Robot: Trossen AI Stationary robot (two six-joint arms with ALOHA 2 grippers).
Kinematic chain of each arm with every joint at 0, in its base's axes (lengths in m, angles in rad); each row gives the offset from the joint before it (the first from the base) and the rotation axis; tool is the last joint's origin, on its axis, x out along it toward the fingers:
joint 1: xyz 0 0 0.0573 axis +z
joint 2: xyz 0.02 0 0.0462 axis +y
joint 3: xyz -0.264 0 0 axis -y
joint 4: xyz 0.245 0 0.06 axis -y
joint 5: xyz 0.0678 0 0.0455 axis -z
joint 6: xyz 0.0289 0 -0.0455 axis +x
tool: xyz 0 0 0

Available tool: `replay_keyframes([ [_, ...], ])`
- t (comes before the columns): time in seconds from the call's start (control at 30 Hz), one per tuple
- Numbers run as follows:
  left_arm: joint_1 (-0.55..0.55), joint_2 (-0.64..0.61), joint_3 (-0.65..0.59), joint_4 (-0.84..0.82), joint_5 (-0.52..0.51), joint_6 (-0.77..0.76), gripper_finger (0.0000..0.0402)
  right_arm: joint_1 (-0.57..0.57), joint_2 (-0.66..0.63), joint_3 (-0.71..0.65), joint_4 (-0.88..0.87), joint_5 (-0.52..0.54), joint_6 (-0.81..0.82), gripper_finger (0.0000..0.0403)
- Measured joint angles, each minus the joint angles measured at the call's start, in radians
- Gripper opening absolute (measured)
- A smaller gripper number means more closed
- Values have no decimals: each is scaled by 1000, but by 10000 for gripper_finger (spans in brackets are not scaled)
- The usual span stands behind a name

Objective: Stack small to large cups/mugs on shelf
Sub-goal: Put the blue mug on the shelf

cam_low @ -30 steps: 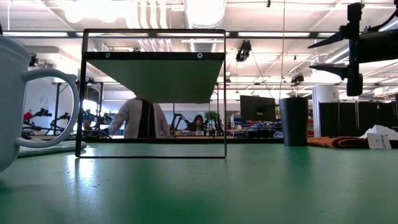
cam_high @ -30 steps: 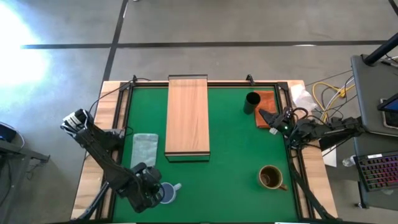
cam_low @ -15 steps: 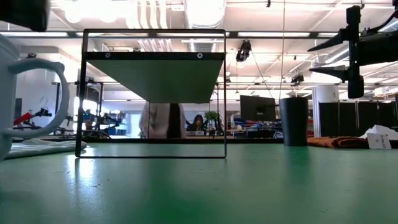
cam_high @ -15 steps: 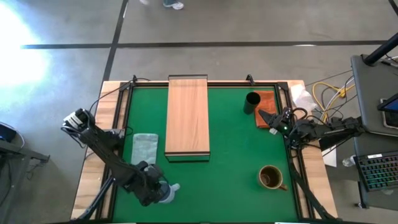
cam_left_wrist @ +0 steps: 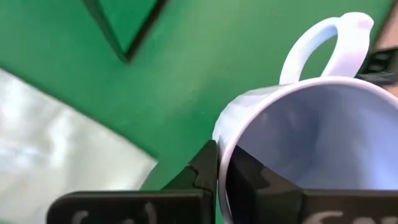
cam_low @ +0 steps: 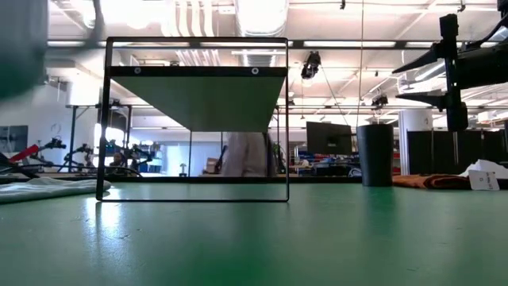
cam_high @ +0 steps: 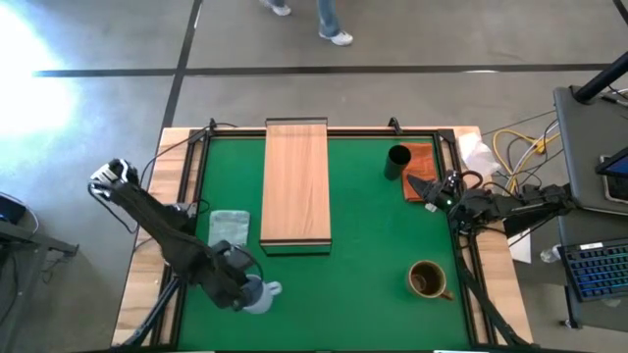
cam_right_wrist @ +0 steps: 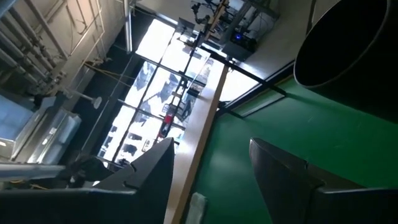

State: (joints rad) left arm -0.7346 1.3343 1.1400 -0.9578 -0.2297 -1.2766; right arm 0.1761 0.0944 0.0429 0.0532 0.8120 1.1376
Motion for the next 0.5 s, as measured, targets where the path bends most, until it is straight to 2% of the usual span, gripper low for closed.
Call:
replay_keyframes([
  [0.17, 66, -90, 225, -345, -91, 135, 1, 0, 0, 0, 2, 0, 7, 203],
  [0.3, 214, -106, 392, -591, -170, 330, 1, 0, 0, 0, 6, 0, 6, 203],
  [0.4, 394, -117, 465, -594, -200, 585, 1, 0, 0, 0, 30, 0, -18, 203],
  [0.5, 628, -112, 513, -544, -195, 870, 0, 0, -1, 0, 85, 5, -67, 203],
])
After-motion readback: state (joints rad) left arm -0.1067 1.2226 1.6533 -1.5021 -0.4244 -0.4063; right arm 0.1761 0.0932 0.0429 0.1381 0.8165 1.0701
